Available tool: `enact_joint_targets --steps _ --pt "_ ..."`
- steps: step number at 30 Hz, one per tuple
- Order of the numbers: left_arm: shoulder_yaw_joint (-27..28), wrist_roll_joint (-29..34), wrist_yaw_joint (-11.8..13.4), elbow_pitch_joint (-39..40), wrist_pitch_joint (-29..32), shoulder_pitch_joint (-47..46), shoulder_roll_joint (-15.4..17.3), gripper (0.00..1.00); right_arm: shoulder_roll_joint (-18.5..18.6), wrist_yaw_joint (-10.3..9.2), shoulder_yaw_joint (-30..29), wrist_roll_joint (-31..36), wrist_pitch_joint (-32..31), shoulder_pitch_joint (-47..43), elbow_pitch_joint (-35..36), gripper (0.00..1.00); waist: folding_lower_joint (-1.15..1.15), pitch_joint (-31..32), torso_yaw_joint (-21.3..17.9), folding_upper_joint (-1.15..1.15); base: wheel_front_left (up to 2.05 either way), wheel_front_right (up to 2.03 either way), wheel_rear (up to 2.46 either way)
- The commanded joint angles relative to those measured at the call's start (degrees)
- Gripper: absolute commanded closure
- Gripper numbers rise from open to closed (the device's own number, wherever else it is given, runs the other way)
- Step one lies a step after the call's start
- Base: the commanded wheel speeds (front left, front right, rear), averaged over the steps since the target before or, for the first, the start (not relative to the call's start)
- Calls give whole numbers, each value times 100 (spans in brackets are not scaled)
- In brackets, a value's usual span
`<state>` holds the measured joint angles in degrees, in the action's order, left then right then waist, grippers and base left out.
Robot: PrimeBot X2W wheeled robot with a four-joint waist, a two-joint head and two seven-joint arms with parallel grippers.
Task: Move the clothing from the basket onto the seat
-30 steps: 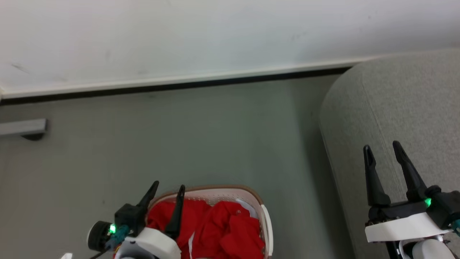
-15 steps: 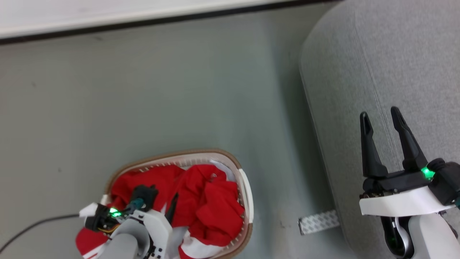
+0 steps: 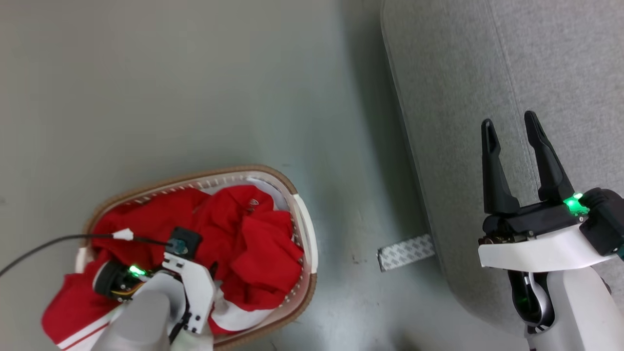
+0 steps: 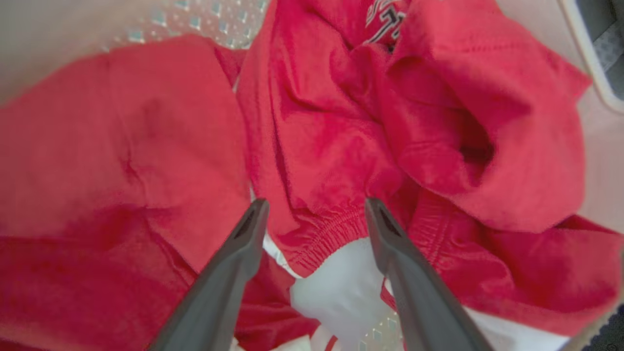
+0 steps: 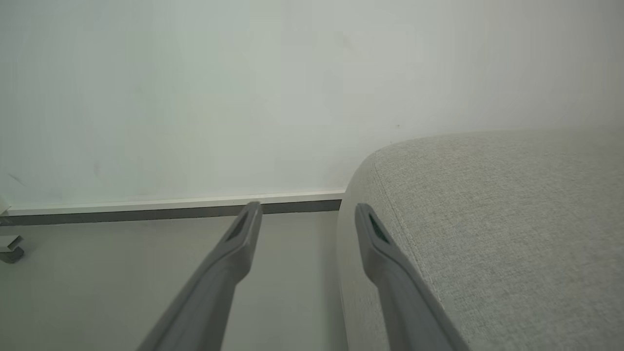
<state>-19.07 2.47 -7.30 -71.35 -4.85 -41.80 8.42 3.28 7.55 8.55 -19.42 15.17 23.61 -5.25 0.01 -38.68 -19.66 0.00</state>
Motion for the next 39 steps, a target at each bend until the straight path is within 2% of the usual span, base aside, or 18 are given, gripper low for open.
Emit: enact_joint_targets --steps 1,13,19,20,21,22,30,39 --pt "-18 -33 -13 -30 24 -58 104 0 -29 -12 12 -38 -3 93 25 0 -1 -225 -150 0 0 0 0" --pt "-601 -17 -12 -164 190 -677 137 0 -44 -12 273 -343 -3 402 88 0 -1 -929 -399 0 0 0 0" --pt "-683 -151 -15 -221 664 -769 171 0 -44 -12 343 -420 -3 477 74 0 -1 -1082 -458 0 0 0 0" --pt "-693 -166 -15 -226 694 -778 175 13 -44 -12 346 -424 -3 468 67 0 -1 -1091 -461 0 0 0 0" --pt "-705 -181 -15 -231 698 -781 179 65 -44 -12 343 -426 -3 467 59 0 -1 -1094 -459 0 0 0 0" --pt "-719 -187 -15 -231 648 -777 177 100 -44 -12 334 -424 -3 473 50 0 -1 -1089 -454 0 0 0 0" --pt "-772 -368 -15 -227 243 -623 40 100 -42 -12 259 -297 -3 465 -58 0 -1 -707 -295 0 0 0 0" --pt "-998 -943 -15 -140 -485 -132 -412 100 -24 -12 86 65 -3 137 -236 0 -1 525 199 0 0 0 0"
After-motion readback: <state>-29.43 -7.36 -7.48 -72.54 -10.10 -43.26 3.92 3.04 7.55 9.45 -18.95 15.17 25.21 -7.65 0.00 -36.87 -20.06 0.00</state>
